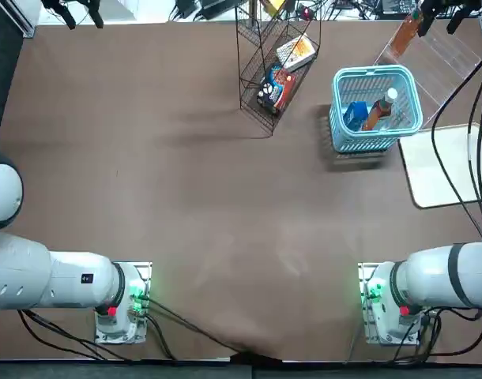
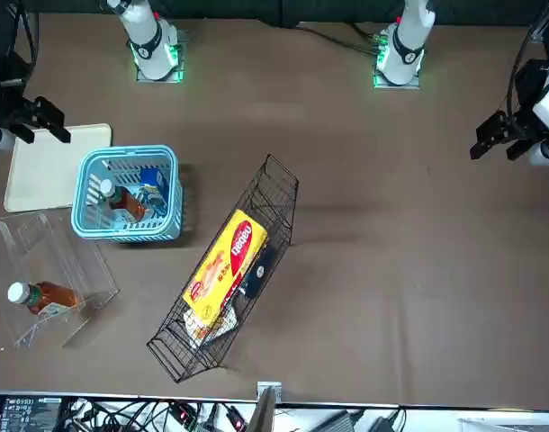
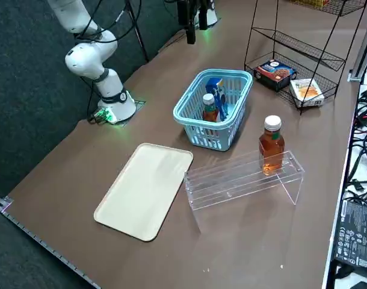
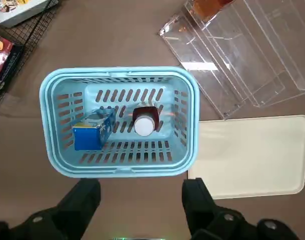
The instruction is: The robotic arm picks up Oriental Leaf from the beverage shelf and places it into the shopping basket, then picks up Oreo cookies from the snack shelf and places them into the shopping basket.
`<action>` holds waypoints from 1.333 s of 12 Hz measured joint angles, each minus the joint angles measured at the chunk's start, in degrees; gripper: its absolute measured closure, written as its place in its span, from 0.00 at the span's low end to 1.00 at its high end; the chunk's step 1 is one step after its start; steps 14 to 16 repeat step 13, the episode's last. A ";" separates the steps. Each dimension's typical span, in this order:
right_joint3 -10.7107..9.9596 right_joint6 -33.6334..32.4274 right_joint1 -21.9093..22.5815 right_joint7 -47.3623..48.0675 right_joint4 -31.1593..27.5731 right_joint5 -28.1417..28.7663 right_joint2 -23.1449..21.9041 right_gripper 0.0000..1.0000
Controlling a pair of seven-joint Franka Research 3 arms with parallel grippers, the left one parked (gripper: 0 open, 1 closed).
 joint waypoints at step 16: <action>0.01 0.02 0.11 1.61 -0.01 0.00 0.06 0.00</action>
